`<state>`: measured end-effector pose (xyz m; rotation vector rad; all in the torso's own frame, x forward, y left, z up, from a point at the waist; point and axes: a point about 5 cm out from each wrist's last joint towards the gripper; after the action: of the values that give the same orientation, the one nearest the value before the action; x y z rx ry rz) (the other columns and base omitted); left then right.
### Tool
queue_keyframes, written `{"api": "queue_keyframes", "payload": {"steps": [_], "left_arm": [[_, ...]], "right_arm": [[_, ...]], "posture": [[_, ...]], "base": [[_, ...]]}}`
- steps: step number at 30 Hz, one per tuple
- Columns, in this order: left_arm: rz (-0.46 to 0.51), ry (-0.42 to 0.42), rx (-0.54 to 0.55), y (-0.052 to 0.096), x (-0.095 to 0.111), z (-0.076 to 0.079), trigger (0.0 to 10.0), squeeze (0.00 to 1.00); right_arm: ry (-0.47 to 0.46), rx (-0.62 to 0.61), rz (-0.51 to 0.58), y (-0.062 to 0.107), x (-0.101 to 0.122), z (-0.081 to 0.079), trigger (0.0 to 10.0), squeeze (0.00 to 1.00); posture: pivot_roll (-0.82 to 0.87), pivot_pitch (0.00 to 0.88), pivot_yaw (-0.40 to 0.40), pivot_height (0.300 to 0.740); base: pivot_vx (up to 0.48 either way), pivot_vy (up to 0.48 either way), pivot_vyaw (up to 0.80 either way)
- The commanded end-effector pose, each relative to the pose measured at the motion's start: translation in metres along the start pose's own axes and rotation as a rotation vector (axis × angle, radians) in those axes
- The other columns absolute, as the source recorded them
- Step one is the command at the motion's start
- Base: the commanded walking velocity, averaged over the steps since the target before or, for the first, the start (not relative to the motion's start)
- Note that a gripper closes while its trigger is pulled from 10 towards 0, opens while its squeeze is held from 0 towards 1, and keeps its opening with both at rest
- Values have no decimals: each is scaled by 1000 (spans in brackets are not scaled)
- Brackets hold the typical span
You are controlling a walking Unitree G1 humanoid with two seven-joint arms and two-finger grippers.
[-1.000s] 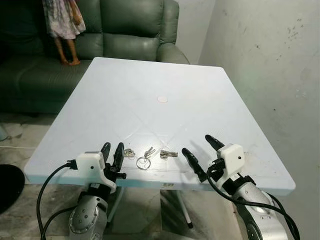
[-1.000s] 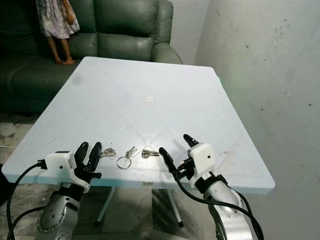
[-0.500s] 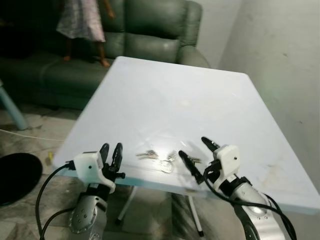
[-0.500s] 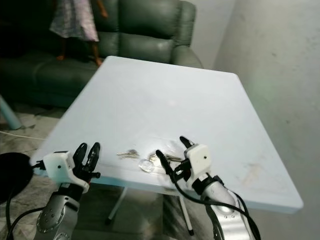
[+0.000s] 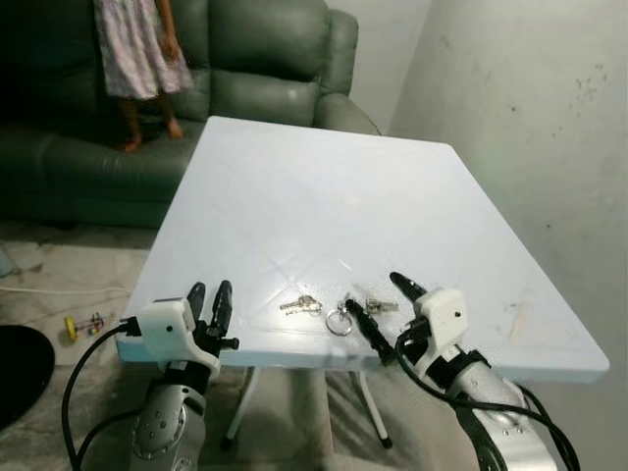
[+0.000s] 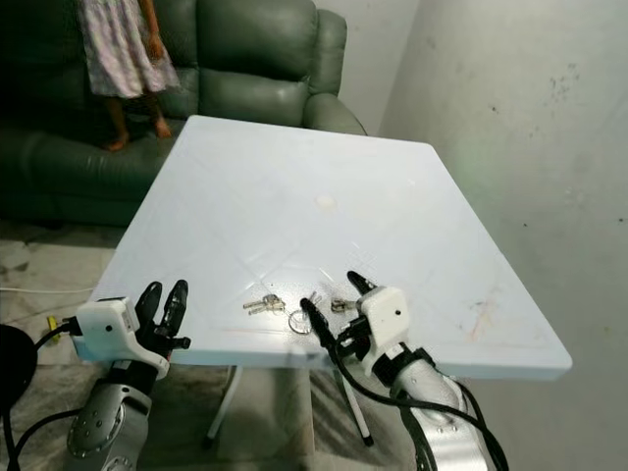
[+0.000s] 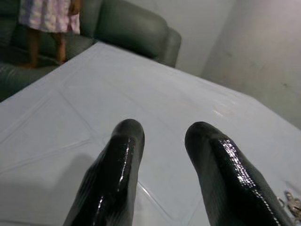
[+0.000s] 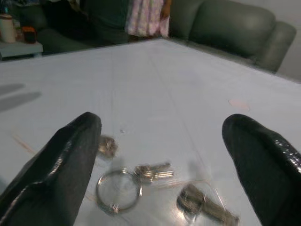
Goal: Hang keys on a hook
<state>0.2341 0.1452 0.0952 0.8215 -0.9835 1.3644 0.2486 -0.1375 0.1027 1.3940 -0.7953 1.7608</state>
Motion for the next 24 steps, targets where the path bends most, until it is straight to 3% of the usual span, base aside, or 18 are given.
{"api": "queue_keyframes", "payload": {"steps": [1, 7, 11, 22, 24], "left_arm": [[4, 24, -1, -1, 0, 5, 10000, 0], [-19, 50, 10, 0, -2, 4, 10000, 0], [-14, 51, 15, 1, -2, 3, 10000, 0], [-58, -6, -14, 3, -8, 4, 10000, 0], [-78, -35, -59, 5, -11, 7, 10000, 0]], "right_arm": [[8, -10, 7, 0, 4, 4, 10000, 0], [1, -10, 5, 1, 4, 3, 10000, 0], [-2, -12, 3, 1, 4, 3, 10000, 0], [-8, -47, -46, -2, 0, 8, 10000, 0], [-11, -61, -68, -4, -2, 10, 10000, 0]], "posture": [[138, 0, -107, 740], [140, 0, -108, 740], [140, 0, -107, 740], [141, 3, -109, 740], [141, 3, -109, 740]], "base": [[0, 0, 0], [0, 0, 0], [0, 289, 0], [0, 0, 0], [0, 0, 0]]}}
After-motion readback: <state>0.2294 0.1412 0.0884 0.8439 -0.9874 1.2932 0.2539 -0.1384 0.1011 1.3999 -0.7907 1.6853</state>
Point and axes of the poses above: a point about 5 cm out from each wrist's last joint towards the gripper, its own y axis pointing back from the gripper into the wrist, its own x axis along the axis of the wrist's last joint, z = x × y, and after that the axes turned 9 degrees about y, right-handed
